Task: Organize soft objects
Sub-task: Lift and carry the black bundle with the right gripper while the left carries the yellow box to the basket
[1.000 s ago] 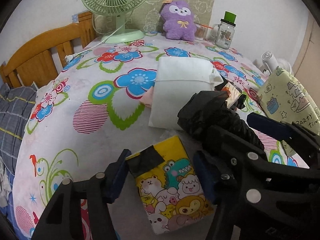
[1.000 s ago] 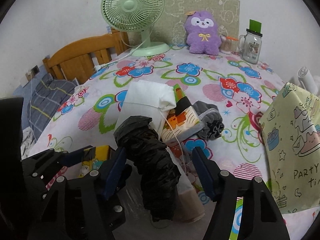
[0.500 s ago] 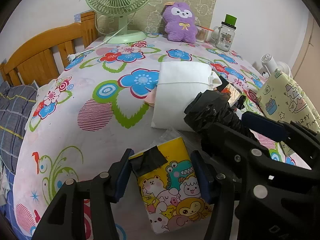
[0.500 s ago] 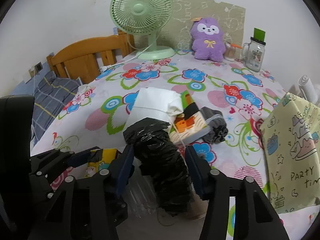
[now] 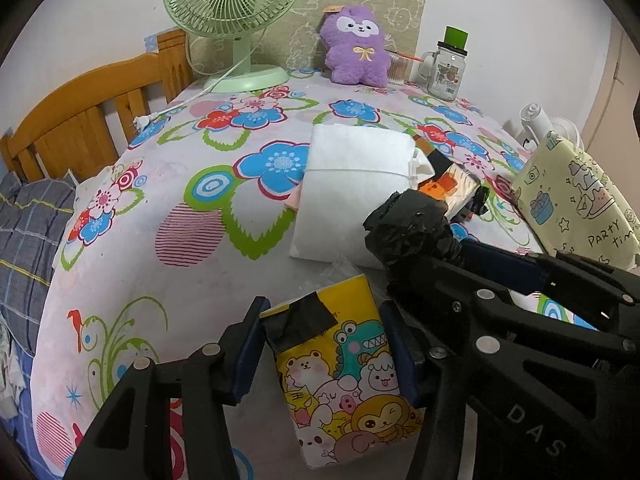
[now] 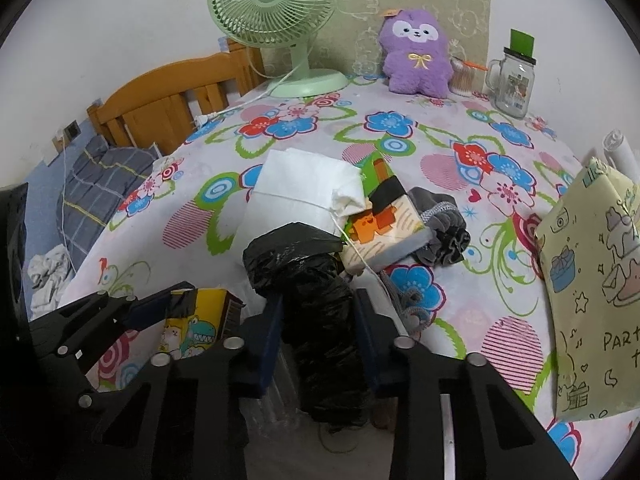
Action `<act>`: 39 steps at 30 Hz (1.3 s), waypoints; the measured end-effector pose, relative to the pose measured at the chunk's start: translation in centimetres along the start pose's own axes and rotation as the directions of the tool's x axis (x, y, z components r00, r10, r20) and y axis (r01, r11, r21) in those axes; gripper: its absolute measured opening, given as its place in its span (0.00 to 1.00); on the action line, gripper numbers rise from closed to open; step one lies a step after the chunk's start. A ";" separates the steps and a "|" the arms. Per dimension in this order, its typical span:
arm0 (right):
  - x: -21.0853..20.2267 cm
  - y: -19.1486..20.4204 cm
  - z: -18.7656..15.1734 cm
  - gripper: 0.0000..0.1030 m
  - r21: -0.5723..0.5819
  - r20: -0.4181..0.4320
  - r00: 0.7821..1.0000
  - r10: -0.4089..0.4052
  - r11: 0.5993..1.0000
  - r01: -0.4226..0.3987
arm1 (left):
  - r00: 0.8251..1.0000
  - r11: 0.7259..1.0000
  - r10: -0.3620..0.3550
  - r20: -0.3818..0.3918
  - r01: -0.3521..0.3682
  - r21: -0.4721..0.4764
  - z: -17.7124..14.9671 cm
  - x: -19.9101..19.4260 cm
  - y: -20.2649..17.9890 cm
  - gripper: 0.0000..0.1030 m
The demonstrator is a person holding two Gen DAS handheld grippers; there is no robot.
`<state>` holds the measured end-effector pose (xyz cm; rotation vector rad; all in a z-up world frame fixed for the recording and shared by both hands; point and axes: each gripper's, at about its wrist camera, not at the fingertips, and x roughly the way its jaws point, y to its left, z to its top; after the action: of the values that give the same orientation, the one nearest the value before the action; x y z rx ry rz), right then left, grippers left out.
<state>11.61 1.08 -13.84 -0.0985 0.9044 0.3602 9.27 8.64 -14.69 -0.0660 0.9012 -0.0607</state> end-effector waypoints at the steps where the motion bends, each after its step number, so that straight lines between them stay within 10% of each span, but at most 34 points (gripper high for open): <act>1: -0.1 -0.2 -0.1 0.32 0.007 0.000 1.000 0.002 1.000 -0.002 | 1.000 1.000 -0.001 0.003 0.001 0.001 0.0 -0.1 -0.1 0.55; 39: -11.7 -6.6 -0.4 0.30 0.124 0.192 0.977 -0.093 0.990 0.070 | 0.983 0.989 -0.027 0.181 0.001 0.145 3.2 -7.2 -10.0 0.55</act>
<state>6.98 -8.28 -5.36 0.0075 0.7202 0.2352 7.05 -0.61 -6.26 0.0567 0.7108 -0.1309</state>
